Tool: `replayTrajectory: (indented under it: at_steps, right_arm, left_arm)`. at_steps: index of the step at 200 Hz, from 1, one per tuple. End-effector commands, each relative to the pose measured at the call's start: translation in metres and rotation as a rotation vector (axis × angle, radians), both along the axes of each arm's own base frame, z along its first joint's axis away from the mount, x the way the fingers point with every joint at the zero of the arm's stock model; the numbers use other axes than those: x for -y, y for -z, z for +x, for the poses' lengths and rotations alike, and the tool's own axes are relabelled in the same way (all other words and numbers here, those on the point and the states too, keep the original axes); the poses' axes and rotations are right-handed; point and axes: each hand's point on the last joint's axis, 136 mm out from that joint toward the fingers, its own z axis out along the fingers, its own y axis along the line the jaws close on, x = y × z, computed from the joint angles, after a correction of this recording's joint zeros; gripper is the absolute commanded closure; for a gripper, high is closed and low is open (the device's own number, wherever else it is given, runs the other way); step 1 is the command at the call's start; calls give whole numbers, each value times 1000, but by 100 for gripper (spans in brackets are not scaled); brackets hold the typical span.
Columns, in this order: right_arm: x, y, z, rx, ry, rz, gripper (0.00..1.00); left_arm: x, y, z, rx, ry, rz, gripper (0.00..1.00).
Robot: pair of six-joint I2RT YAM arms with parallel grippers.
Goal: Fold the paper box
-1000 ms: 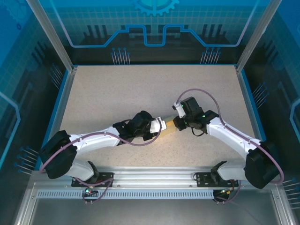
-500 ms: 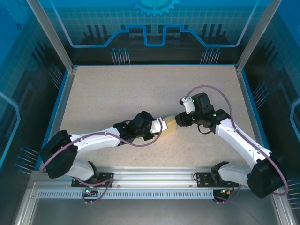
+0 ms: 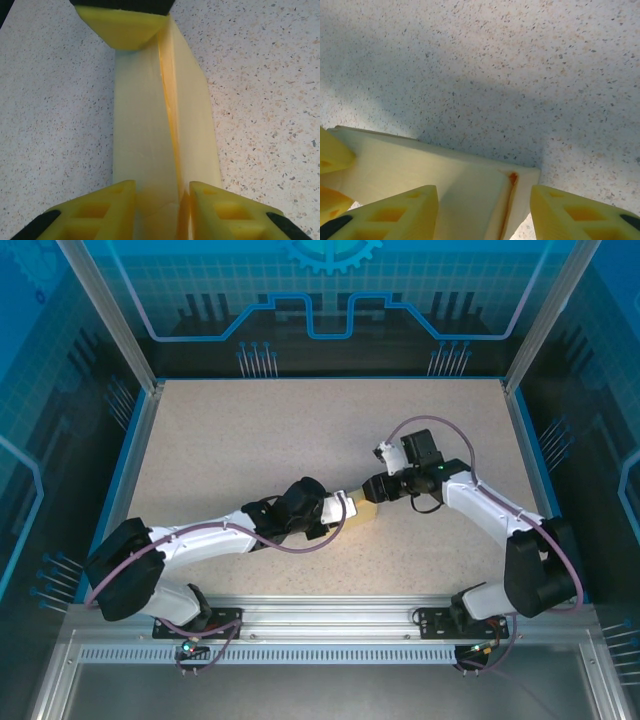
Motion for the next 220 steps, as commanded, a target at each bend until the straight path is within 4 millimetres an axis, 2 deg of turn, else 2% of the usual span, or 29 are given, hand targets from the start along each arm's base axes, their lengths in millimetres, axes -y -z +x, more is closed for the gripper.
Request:
replayTrajectory:
  at_steps: [1,10,15,40,83,145,164,194,206,220]
  right_arm:
    - [3,8,-2,-26,11,39,50]
    - [4,7,-1,-23,15,43,51]
    - [7,18,-9,-52,19,33,51]
    - [14,31,-17,-83,35,35,55]
    - [17,43,-27,-111,53,51,63]
    - [13,51,-29,-131,61,86,68]
    - [15,52,-29,-127,66,80,67]
    - [16,50,-28,-117,71,72,66]
    - [16,49,-28,-114,71,69,66]
    - [17,49,-27,-112,71,66,66]
  left_arm:
    - [-11,12,-11,-31,8,53,67]
    - [-11,11,-11,-28,8,51,67]
    - [-11,10,-11,-26,8,49,67]
    - [-11,10,-11,-24,8,48,67]
    - [-12,10,-10,-23,-3,51,65]
    - [-11,-5,-9,-13,-31,-20,44]
    - [-12,-16,-9,-9,-70,-80,34]
    - [-16,-51,-7,-38,-181,-251,25]
    - [-22,-60,-5,-76,-248,-315,23]
    - [-34,-61,-4,-157,-347,-379,20]
